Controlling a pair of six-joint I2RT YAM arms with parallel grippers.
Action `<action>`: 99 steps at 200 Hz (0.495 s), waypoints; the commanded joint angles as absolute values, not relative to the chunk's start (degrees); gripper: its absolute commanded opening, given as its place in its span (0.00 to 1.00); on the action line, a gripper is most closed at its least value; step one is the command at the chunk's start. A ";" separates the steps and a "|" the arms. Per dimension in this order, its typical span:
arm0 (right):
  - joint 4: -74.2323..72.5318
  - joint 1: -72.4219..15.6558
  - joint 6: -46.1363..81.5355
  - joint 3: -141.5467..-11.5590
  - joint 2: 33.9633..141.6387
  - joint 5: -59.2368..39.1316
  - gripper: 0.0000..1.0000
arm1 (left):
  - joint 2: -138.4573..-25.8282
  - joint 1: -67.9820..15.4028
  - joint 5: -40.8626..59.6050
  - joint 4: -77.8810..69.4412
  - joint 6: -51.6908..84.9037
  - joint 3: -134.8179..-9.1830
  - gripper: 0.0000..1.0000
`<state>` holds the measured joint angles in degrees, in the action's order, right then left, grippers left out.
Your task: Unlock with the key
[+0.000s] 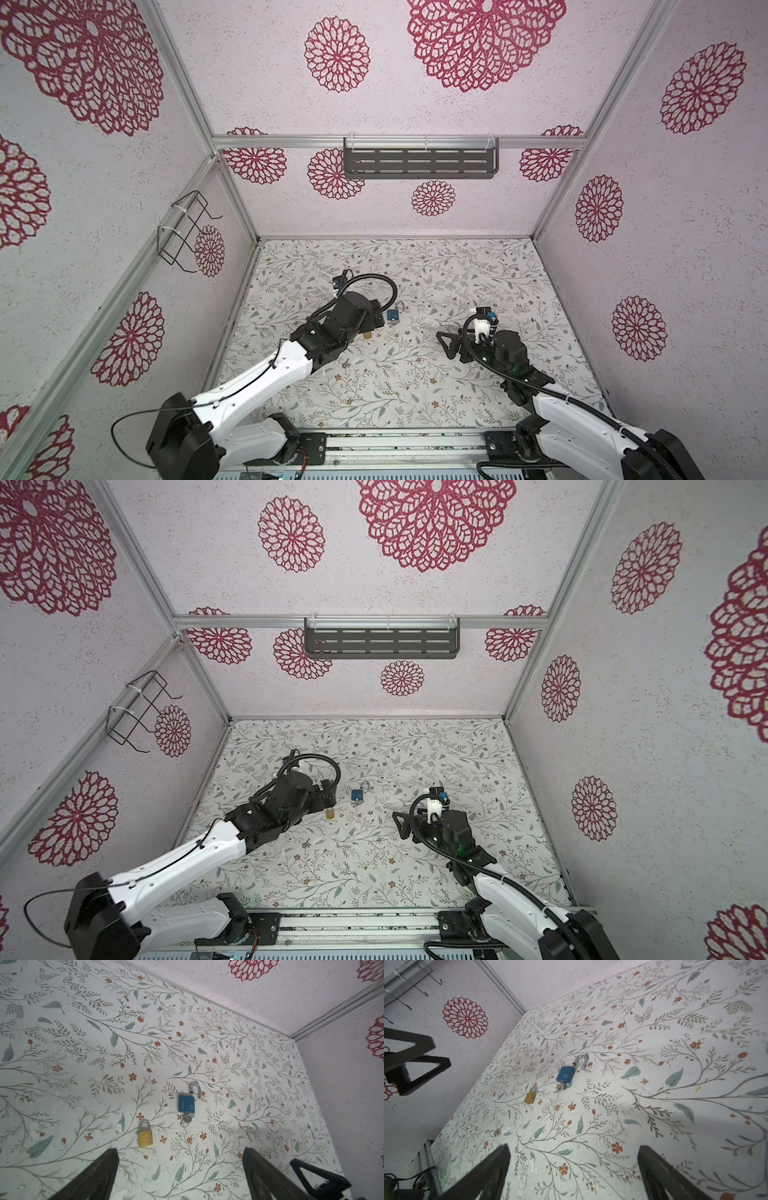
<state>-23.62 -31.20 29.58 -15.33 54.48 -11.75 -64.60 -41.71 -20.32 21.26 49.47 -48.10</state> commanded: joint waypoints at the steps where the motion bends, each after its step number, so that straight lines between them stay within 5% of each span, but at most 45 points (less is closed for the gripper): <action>1: -19.54 -36.25 30.29 -20.92 58.01 -8.77 0.99 | -58.52 -40.88 -20.33 18.81 50.18 -43.74 0.97; 99: -5.39 -54.51 33.83 -41.18 77.32 0.08 0.99 | -38.18 -40.08 -17.73 30.67 52.47 -33.94 0.97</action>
<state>-10.11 -51.27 32.10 -37.10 75.33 -4.12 -41.28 -40.56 -18.68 26.44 51.22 -35.31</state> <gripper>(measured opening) 0.989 0.974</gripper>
